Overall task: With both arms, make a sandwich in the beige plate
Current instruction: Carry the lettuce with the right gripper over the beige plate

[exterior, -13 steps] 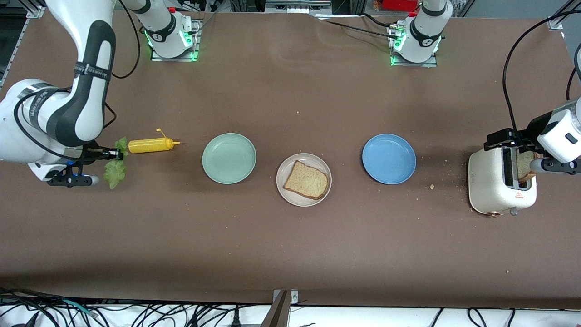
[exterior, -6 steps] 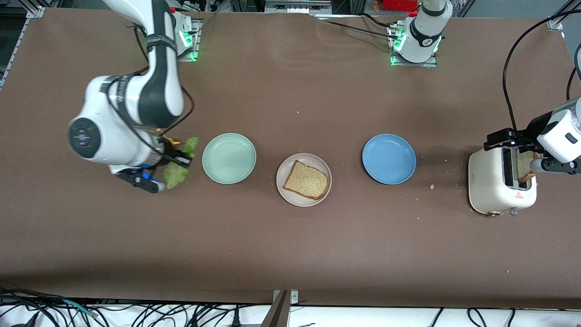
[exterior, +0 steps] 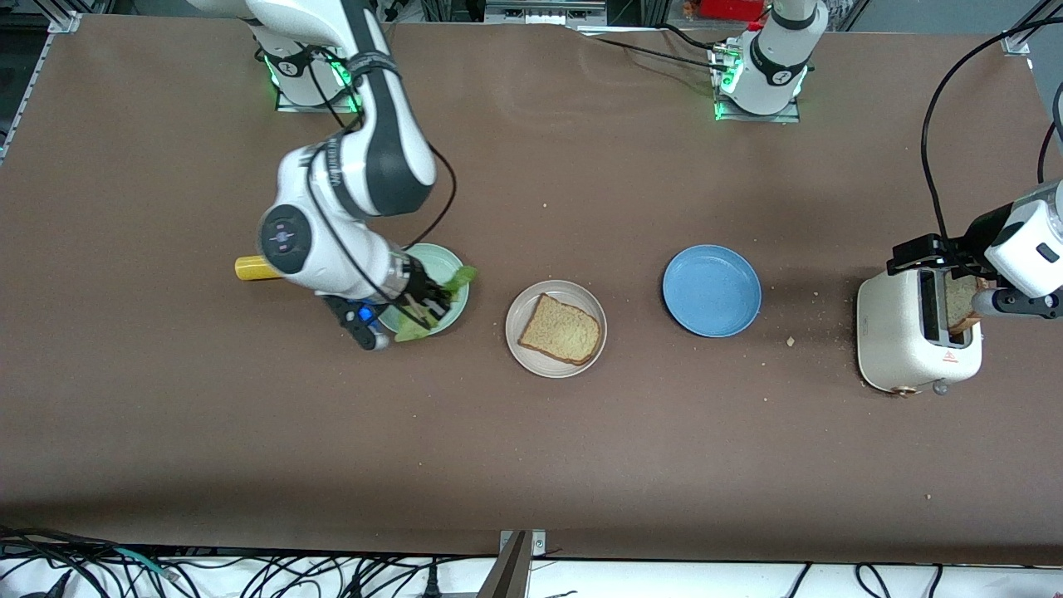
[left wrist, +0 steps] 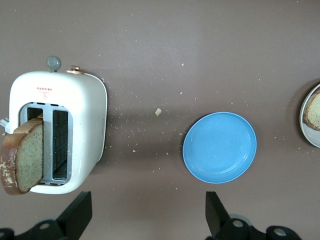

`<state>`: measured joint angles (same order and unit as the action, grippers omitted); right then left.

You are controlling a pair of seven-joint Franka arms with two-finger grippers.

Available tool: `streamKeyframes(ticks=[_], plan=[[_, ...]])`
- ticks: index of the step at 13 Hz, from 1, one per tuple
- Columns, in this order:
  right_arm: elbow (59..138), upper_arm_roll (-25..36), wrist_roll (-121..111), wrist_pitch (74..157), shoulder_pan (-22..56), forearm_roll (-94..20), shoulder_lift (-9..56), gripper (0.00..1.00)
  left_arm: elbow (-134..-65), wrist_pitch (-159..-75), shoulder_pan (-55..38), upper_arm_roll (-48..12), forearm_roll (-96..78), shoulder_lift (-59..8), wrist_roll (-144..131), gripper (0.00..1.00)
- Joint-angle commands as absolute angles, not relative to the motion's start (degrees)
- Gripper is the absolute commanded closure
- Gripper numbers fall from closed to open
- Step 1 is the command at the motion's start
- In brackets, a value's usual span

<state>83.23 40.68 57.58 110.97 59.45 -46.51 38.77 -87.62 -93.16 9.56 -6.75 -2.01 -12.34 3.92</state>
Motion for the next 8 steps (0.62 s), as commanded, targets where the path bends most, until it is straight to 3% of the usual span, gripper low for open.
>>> streamKeyframes(ticks=[1, 4, 8], plan=[[81.74, 34.48, 66.51, 121.94, 58.27, -47.90, 41.12, 1.00, -88.42, -92.64, 9.84, -7.12, -0.18, -11.08, 3.25, 0.00], [80.78, 28.58, 73.72, 138.64, 57.22, -52.27, 44.98, 1.00, -88.42, -92.64, 9.84, -7.03, -0.26, -11.16, 3.34, 0.00], [73.31, 27.42, 81.20, 142.21, 56.34, -57.92, 52.46, 1.00, -88.42, -92.64, 9.84, -6.94, -0.26, -11.25, 3.34, 0.00]])
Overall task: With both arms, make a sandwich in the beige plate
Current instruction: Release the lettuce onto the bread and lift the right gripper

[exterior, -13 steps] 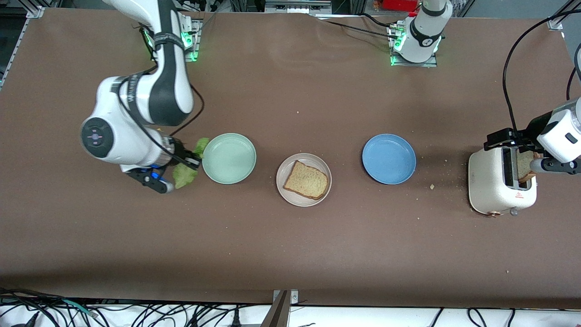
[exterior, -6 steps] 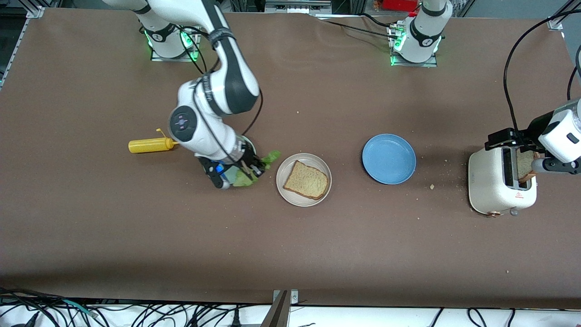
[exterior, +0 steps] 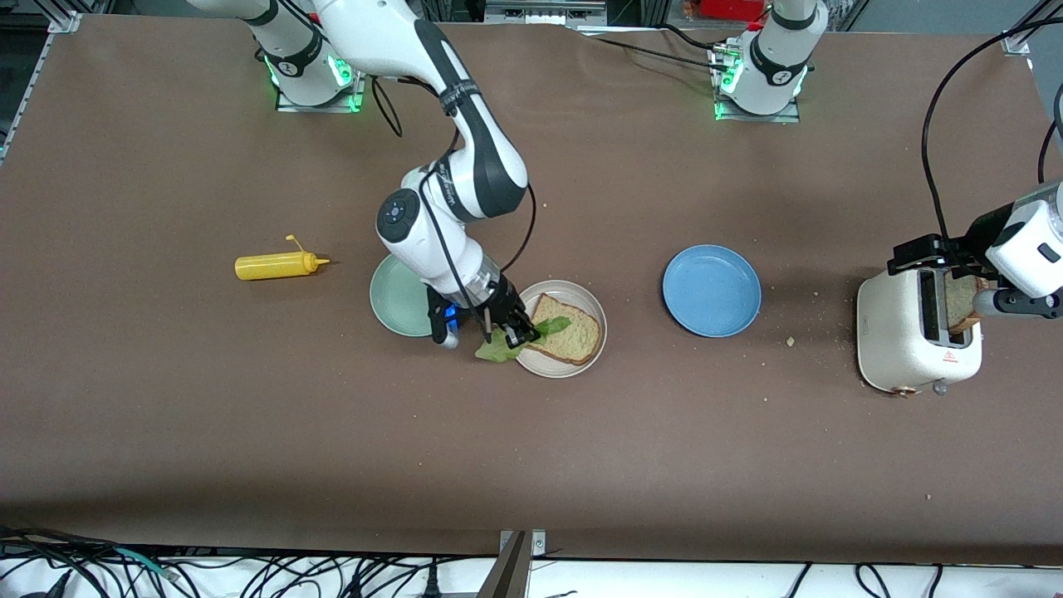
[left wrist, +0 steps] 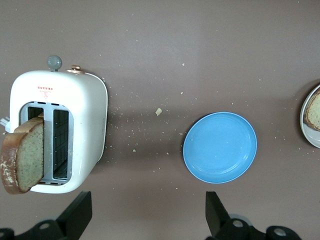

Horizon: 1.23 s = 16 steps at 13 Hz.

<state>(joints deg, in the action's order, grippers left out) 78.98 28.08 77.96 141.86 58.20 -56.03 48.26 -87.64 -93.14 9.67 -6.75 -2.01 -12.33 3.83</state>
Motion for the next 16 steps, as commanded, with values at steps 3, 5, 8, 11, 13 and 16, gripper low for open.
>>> streamKeyframes(ticks=[3, 5, 8, 11, 13, 16], plan=[[73.21, 25.49, 81.74, 141.94, 54.85, -61.34, 52.91, 1.00, -88.42, -92.72, 10.02, -6.94, -0.26, -11.25, 3.34, 0.00], [73.21, 25.40, 82.09, 142.03, 55.19, -61.26, 53.87, 0.34, -88.42, -92.64, 10.02, -6.86, -0.26, -11.25, 3.34, 0.00], [73.21, 25.49, 82.27, 141.60, 55.37, -60.91, 53.53, 0.01, -88.42, -92.64, 10.02, -6.86, -0.26, -11.25, 3.34, 0.00], [72.95, 28.28, 81.74, 131.46, 55.20, -51.04, 50.82, 0.01, -88.42, -92.64, 10.02, -6.86, -0.26, -11.25, 3.34, 0.00], [71.20, 31.98, 79.21, 119.06, 55.02, -43.19, 47.39, 0.01, -88.42, -92.64, 10.02, -6.86, -0.26, -11.34, 3.25, 0.00], [71.19, 39.61, 61.85, 102.01, 55.19, -38.77, 42.11, 0.01, -88.33, -92.64, 10.02, -6.86, -0.35, -11.34, 3.25, 0.00]])
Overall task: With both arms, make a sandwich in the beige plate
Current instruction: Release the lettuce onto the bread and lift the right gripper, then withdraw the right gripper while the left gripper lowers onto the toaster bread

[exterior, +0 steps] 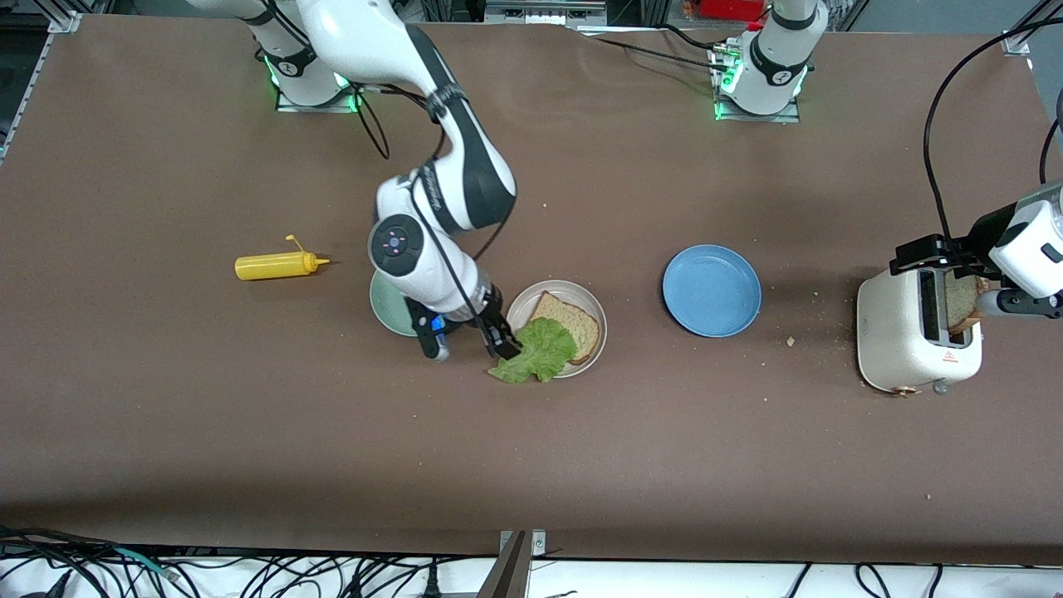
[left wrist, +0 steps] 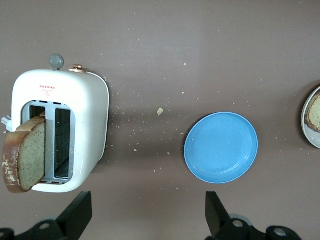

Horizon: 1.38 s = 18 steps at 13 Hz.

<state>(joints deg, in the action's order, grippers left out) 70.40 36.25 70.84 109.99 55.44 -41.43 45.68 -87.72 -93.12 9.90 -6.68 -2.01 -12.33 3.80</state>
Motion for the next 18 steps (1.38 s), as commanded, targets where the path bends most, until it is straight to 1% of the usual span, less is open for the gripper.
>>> streamKeyframes(ticks=[1, 3, 5, 8, 10, 11, 13, 15, 17, 18], plan=[[71.19, 42.86, 55.44, 96.38, 55.28, -37.19, 41.23, 0.01, -88.33, -92.64, 10.02, -6.86, -0.61, -11.51, 3.25, 0.00], [71.10, 49.36, 40.86, 88.19, 55.37, -34.81, 39.73, 0.01, -88.42, -92.64, 10.02, -6.86, -0.62, -11.60, 3.43, 0.00], [71.10, 56.39, 27.67, 82.29, 55.37, -34.72, 39.11, 0.01, -88.33, -92.64, 10.11, -6.77, -0.01, -11.60, 3.69, 0.00], [71.10, 65.10, 11.20, 81.04, 56.59, -34.72, 39.02, 0.01, -88.42, -92.64, 12.38, -6.68, 0.09, -11.69, 4.31, 0.00], [71.19, 71.34, 8.09, 81.04, 60.10, -34.72, 39.02, 0.01, -88.59, -92.72, 14.58, -6.59, 0.18, -11.69, 7.18, 0.00], [71.37, 73.11, 7.22, 80.86, 61.51, -34.72, 39.11, 0.01, -88.51, -92.81, 15.72, -6.59, 0.18, -12.04, 10.43, 0.00], [71.37, 74.61, 7.12, 78.15, 61.79, -35.06, 39.11, 0.01, -88.50, -92.90, 18.71, -6.59, 0.18, -12.48, 13.96, 0.00], [71.19, 75.32, 6.95, 78.31, 61.61, -35.51, 39.11, 0.00, -88.51, -92.90, 19.68, -6.59, 0.18, -12.66, 15.20, 0.00], [71.19, 74.36, 6.68, 78.93, 60.31, -36.20, 39.29, 0.00, -88.59, -92.90, 20.56, -6.59, 0.61, -13.09, 15.29, 0.00], [70.76, 71.57, 6.51, 78.75, 57.77, -36.38, 39.11, 0.00, -88.59, -93.07, 20.83, -6.59, 1.92, -13.44, 15.47, 0.00]])
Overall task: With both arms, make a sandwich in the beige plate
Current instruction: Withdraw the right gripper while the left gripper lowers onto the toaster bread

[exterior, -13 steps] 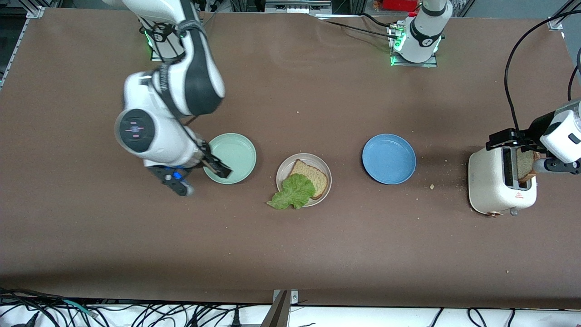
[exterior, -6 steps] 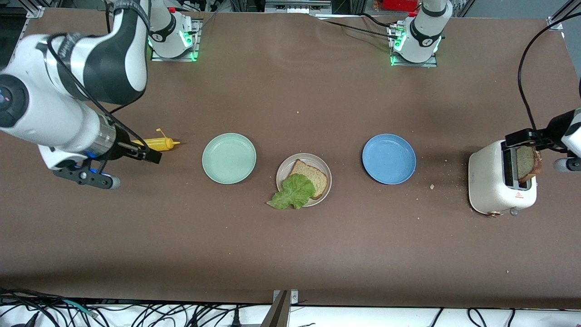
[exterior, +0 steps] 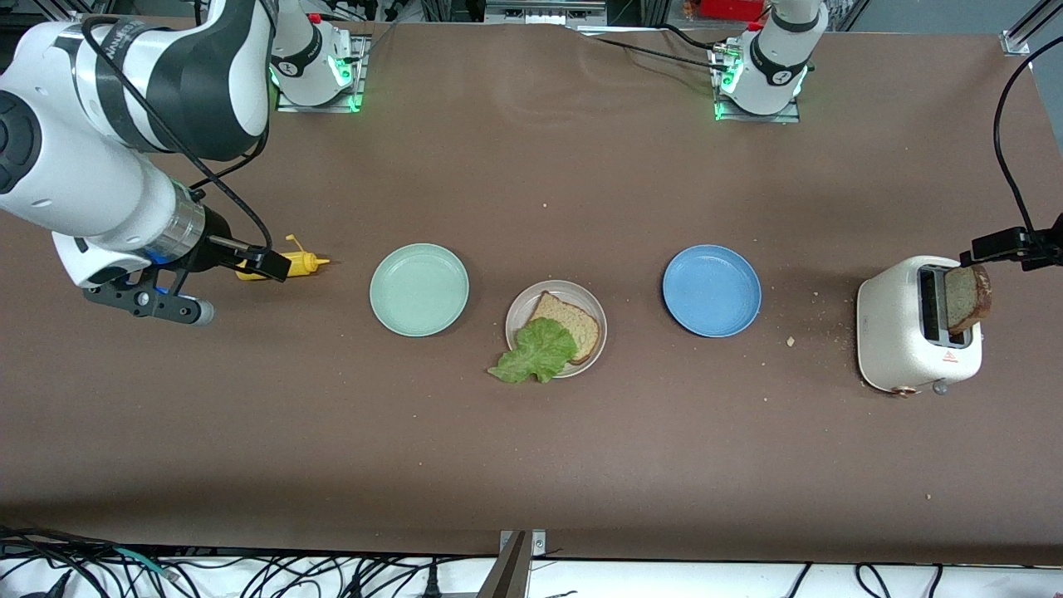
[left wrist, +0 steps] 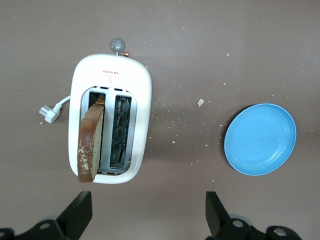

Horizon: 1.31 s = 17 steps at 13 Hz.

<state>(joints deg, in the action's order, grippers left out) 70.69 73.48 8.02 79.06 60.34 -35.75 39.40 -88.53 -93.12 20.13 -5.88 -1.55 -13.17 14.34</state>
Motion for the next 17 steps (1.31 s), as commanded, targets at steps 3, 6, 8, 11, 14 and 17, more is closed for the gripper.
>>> streamKeyframes(ticks=[3, 6, 8, 11, 14, 17], plan=[[65.84, 63.13, 6.59, 77.43, 49.50, -35.07, 37.36, 0.01, -88.59, -93.08, 20.83, -6.59, 2.81, -13.45, 15.73, 0.00], [65.04, 47.62, 6.94, 78.57, 41.34, -24.04, 32.01, 0.01, -88.68, -93.16, 21.53, -6.59, 2.99, -13.62, 15.73, 0.00], [65.30, 33.38, 7.64, 81.37, 34.05, -13.32, 27.36, 0.01, -88.77, -93.16, 21.62, -6.59, 5.52, -13.97, 15.73, 0.00], [66.26, 18.94, 7.65, 83.32, 21.93, -8.71, 23.92, 0.01, -89.03, -93.77, 23.11, -6.59, 6.68, -15.55, 15.73, 0.00], [74.42, 3.56, 7.65, 88.40, 10.06, -0.47, 18.03, 0.01, -90.26, -97.28, 24.43, -6.59, 6.68, -17.84, 15.99, 0.00], [77.33, -5.25, 7.73, 88.94, 0.81, 3.24, 16.35, 0.01, -93.32, -100.71, 26.18, -6.68, 6.51, -18.81, 17.84, 0.00]])
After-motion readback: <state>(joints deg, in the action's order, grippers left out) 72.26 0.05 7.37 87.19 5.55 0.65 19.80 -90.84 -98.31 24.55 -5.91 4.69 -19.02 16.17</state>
